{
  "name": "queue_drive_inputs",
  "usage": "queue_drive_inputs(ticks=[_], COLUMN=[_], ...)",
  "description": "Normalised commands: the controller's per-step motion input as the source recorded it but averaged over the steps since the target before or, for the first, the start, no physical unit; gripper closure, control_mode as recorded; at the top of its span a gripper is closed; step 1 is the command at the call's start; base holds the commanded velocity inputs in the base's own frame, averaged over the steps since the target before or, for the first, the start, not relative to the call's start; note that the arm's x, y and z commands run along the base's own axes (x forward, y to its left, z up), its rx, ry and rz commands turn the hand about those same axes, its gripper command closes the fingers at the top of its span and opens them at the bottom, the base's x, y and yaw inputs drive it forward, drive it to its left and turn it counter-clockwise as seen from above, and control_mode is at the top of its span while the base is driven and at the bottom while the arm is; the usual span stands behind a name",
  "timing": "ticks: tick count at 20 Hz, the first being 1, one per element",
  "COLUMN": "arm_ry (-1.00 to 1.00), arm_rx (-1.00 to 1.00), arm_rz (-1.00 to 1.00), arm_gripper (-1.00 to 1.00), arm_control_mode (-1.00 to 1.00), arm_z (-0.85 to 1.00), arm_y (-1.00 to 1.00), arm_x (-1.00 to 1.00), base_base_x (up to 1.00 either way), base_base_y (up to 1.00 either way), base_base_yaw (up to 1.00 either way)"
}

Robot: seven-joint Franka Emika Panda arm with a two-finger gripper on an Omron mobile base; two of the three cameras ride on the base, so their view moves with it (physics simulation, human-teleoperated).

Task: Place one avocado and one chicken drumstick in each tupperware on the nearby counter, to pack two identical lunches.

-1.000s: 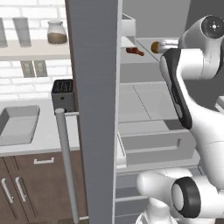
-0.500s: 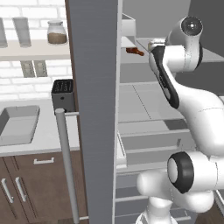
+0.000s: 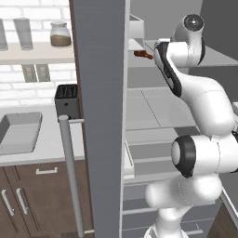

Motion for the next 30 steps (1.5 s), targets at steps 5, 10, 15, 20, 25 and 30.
queue_drive_inputs(ticks=[5,10,15,20,25,30], arm_ry=[0.0,0.0,0.0,0.01,0.02,-0.14], arm_rx=[0.0,0.01,0.02,0.01,0.0,0.0], arm_rz=[0.0,0.0,0.0,0.0,0.0,0.03], arm_gripper=[-1.0,-1.0,-1.0,-1.0,1.0,1.0], arm_control_mode=[-1.0,-1.0,-1.0,-1.0,-1.0,-1.0], arm_z=[-0.2,-0.13,-0.1,-0.17,-0.39,-0.12], arm_y=[-0.02,-0.02,-0.1,-0.13,-0.02,0.0], arm_x=[0.57,0.6,0.46,0.3,0.07,-0.41], base_base_x=[0.0,0.0,0.0,0.0,0.0,0.0], base_base_y=[0.0,0.0,0.0,0.0,0.0,0.0], base_base_yaw=[0.0,0.0,0.0,0.0,0.0,0.0])
